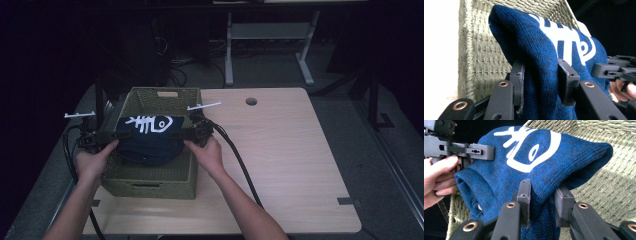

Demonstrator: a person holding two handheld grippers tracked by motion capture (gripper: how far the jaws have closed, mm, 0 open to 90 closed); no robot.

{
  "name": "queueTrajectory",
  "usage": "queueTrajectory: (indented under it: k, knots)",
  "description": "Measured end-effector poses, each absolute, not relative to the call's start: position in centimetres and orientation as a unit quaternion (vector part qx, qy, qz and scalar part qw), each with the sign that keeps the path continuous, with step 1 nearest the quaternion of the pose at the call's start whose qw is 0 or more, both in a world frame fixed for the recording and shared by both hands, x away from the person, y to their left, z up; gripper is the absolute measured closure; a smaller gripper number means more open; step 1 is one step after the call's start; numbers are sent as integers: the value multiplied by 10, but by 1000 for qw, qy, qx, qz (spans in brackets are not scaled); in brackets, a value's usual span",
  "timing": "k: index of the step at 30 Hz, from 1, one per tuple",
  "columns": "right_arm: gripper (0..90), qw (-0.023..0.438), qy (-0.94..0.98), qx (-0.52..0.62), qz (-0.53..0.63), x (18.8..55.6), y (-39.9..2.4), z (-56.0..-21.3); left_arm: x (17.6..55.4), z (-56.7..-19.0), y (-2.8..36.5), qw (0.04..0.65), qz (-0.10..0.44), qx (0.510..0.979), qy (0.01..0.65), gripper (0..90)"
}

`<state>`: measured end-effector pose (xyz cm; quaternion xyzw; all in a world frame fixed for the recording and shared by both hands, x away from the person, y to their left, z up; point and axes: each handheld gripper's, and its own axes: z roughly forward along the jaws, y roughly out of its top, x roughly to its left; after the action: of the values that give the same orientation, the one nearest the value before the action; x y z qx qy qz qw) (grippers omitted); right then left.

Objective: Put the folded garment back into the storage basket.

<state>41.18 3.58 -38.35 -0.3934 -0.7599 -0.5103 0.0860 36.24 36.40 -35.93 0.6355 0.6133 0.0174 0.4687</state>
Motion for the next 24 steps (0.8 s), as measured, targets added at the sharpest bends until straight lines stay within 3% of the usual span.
queueTrajectory:
  k: [13,14,19,24]
  knots:
    - [653,63,-769,-394,-499,405,35,-384,365,-361,361,460,30,641,614,614]
    - [585,48,-769,-397,-499,404,34,-381,366,-359,361,452,50,647,612,588]
    - [523,6,-773,-398,-493,402,26,-372,366,-351,365,445,97,642,617,521]
    - [549,11,-772,-391,-502,402,21,-368,366,-348,368,435,112,644,619,520]
